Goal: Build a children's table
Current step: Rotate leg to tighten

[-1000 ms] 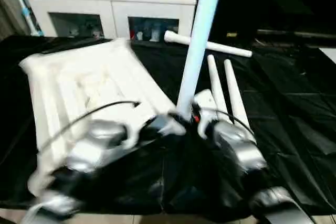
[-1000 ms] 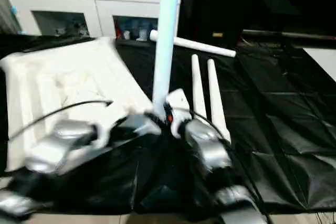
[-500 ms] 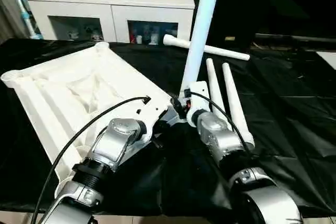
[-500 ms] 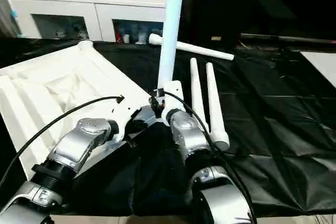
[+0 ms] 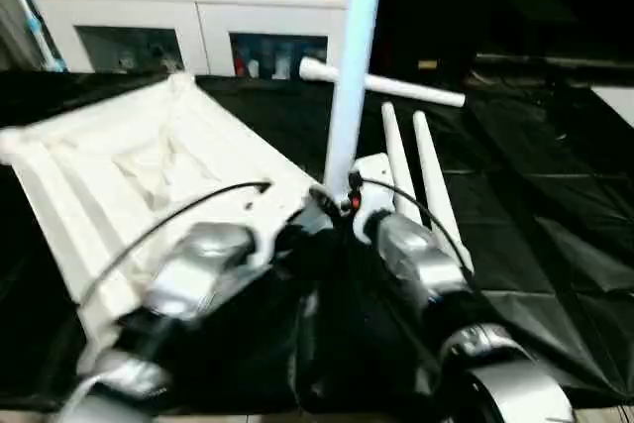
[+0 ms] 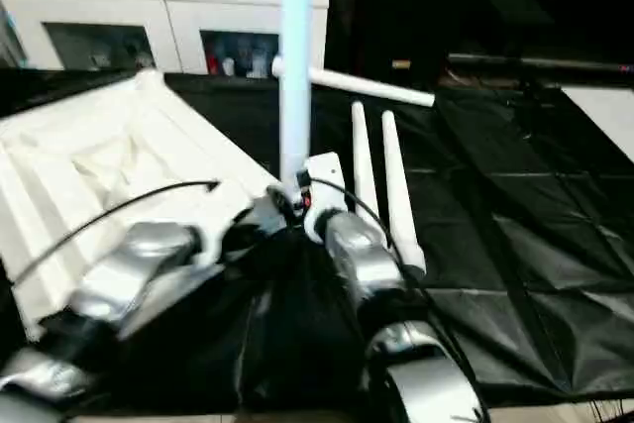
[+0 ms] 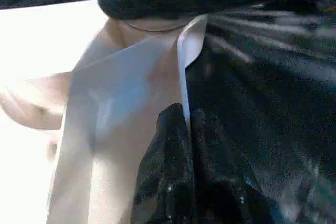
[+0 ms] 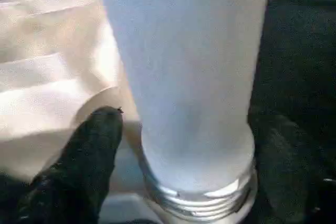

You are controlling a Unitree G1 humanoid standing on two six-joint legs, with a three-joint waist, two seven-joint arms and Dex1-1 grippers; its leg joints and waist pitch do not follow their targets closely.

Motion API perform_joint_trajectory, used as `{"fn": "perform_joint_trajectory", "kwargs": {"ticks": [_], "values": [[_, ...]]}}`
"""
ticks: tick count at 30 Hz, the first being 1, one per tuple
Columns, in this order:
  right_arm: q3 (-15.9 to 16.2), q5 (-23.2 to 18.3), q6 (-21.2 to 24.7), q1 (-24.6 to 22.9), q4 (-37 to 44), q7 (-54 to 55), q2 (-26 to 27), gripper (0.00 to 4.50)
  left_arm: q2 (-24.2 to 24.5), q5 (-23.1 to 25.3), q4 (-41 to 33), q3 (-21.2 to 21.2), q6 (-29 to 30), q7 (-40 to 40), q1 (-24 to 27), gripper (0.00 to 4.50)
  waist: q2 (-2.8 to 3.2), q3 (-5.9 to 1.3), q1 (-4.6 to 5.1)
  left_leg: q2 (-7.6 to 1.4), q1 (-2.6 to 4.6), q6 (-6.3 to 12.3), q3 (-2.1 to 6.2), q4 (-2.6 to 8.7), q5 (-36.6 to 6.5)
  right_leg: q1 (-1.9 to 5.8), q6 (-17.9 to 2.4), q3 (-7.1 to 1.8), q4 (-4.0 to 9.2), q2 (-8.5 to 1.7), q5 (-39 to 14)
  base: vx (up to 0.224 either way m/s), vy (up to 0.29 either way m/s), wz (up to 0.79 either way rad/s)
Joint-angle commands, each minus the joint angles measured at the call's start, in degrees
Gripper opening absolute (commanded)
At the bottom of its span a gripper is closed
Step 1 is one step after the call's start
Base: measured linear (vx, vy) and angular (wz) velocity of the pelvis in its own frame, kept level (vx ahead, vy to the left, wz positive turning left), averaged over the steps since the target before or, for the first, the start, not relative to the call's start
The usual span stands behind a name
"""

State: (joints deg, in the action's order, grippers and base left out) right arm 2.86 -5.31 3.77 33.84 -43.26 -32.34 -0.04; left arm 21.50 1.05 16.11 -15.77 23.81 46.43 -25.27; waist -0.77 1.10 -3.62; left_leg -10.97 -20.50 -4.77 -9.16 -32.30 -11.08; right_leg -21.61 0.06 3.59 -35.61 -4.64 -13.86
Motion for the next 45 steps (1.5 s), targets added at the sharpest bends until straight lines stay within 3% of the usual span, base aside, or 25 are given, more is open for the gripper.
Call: {"fn": "perform_joint_trajectory", "kwargs": {"ticks": [1,2,3,4,7,11,16,17,20,25,38,45], "values": [[3.57,-0.54,1.77,-1.71,4.01,-8.42,-2.17,4.23,1.41,-1.94,-1.98,-2.13,-2.73,6.48,1.66,0.0,0.26,-2.6,-0.54,-1.95,-0.22,4.88,0.2,3.01,-1.82,2.64,-12.22,-2.63,3.14,-3.28,10.03,0.056,-0.012,0.01],[4.78,0.01,1.41,-2.5,5.36,-11.03,-4.05,4.29,2.54,-2.06,-2.59,-2.27,-3.36,7.76,2.05,0.0,0.12,-2.95,-0.8,-1.58,-0.19,6.07,0.08,2.33,2.43,2.78,-13.36,-2.5,2.45,-2.84,17.41,0.06,-0.001,0.04],[5.06,0.15,1.32,-2.68,5.64,-11.61,-4.49,4.29,2.79,-2.06,-2.71,-2.29,-3.43,7.98,2.12,0.0,0.16,-3.03,-0.92,-1.61,0.04,6.85,-0.05,2.11,3.9,2.51,-14.06,-2.48,2.21,-2.76,20.32,0.06,-0.001,0.04],[6.59,0.7,0.52,-3.85,7.44,-15.91,-7.2,4.29,4.38,-2.7,-3.67,-2.33,-4.49,10.17,2.76,0.0,0.12,-2.97,-1.19,-1.36,-0.2,7.82,-0.03,1.92,5.66,2.71,-14.83,-2.27,1.96,-2.52,22.97,0.0,0.0,0.0],[8.02,0.18,0.15,-5.67,10.62,-23.59,-11.49,4.29,7.88,-3.95,-6.11,-2.72,-5.02,15.16,4.02,0.0,0.13,-2.63,-1.57,-1.76,-0.24,8.4,-0.17,2.06,2.44,2.69,-15.06,-2.26,2.17,-2.84,19.61,0.0,0.0,0.0],[8.3,-2.38,2.0,-6.52,14.09,-28.67,-13.62,4.29,10.99,-5.09,-7.65,-2.73,-4.96,19.37,4.83,0.0,0.34,-2.15,-1.73,-2.3,0.05,6.15,-0.16,2.66,-2.32,2.51,-15.65,-2.33,2.7,-3.08,10.76,0.0,0.0,0.0],[9.74,-2.29,1.94,-6.84,15.39,-30.86,-14.67,4.29,12.32,-5.63,-7.74,-2.45,-5.21,21.35,4.97,0.0,0.33,-1.82,-1.61,-2.36,0.25,3.52,-0.18,2.96,-5.45,2.28,-15.7,-2.57,2.99,-3.29,5.85,0.0,0.0,0.0],[10.05,-2.05,1.57,-6.87,15.29,-31.12,-14.64,4.29,12.57,-5.77,-7.56,-2.47,-5.33,21.6,4.9,0.0,0.07,-1.81,-1.58,-2.32,0.18,3.3,-0.2,2.92,-5.26,2.34,-15.66,-2.62,2.99,-3.3,5.89,0.0,0.0,0.0],[10.13,-1.83,1.16,-6.92,15.36,-31.94,-14.37,4.29,12.89,-5.78,-7.21,-2.52,-5.67,22.1,4.9,0.0,0.17,-1.9,-1.53,-2.22,0.16,3.16,-0.15,2.78,-4.18,2.36,-15.62,-2.6,2.76,-3.22,7.19,0.0,0.0,0.0],[10.81,-1.54,0.98,-6.6,14.74,-32.17,-14.43,4.29,12.99,-5.73,-7.0,-2.51,-5.88,22.56,4.77,0.0,0.0,-2.12,-1.6,-2.02,0.08,4.27,-0.17,2.42,-1.47,2.54,-16.19,-2.54,2.32,-3.13,11.35,0.0,0.0,0.0],[10.51,-1.86,0.8,-5.93,13.47,-31.59,-13.8,3.16,12.96,-5.47,-6.27,-2.66,-5.89,22.92,4.09,0.0,0.14,-2.13,-1.66,-2.1,0.14,3.87,-0.12,2.32,-2.9,2.52,-16.35,-2.52,2.26,-3.19,9.58,0.0,0.0,0.0],[10.56,-1.81,0.22,-5.98,12.9,-31.59,-13.65,2.76,13.15,-5.23,-5.99,-2.87,-5.99,23.19,3.97,0.0,0.11,-2.28,-1.76,-2.03,0.11,4.26,-0.13,2.12,-1.93,2.6,-16.66,-2.48,2.05,-3.16,11.4,0.0,0.0,0.0]]}}
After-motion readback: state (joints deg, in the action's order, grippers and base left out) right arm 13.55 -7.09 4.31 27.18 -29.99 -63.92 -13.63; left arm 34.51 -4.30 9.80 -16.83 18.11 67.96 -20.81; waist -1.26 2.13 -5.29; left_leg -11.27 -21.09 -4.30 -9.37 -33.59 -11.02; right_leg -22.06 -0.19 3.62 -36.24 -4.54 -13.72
